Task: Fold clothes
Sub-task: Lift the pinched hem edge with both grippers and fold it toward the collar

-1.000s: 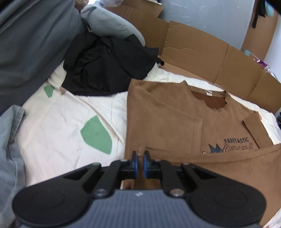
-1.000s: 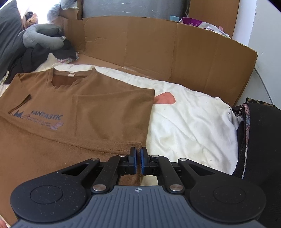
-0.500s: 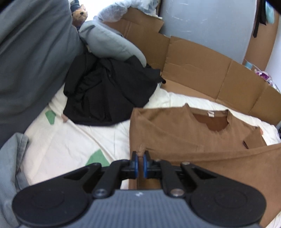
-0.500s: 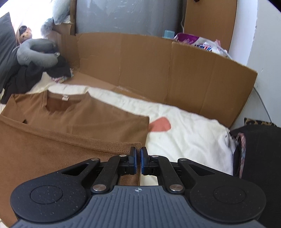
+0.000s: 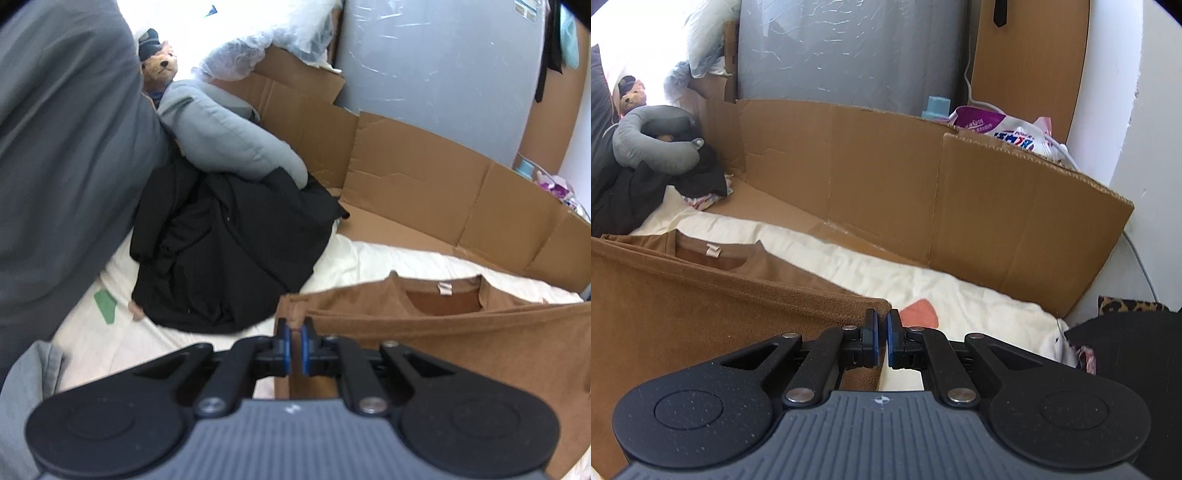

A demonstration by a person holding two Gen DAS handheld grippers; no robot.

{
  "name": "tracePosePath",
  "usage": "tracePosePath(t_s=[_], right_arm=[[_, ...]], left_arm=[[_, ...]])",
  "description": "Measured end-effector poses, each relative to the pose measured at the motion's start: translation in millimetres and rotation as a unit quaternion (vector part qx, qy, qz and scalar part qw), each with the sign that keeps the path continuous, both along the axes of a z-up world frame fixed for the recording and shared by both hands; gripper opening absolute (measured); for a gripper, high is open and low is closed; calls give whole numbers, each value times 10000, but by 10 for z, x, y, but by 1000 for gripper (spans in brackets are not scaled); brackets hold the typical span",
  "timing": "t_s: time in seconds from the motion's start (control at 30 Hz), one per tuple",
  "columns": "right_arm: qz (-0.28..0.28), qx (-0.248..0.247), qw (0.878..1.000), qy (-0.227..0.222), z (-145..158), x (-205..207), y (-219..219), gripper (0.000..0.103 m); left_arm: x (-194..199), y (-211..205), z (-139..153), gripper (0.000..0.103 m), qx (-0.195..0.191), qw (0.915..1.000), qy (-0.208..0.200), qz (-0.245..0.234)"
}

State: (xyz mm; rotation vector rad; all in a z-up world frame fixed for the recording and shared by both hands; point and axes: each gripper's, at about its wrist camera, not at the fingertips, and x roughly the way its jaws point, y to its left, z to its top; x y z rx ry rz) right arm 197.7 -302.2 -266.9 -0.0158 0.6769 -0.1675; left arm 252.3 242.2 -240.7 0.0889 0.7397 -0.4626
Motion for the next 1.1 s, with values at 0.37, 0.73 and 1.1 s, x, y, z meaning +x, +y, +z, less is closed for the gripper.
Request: tracePosePath(t_s=[0.37,0.73,1.1], right_arm=[[-172,223,9996,-103,241,352,-159,2],[-137,163,9997,117,109,826,-239,2],[-270,142,9979,574,-423,1154,-261,2]], left_arm=[[334,-228,228,6,96,9998,-173,-20],[799,-417,33,6,374,9992,164,56],[1106,-607,-389,6,772,9961,430,64]])
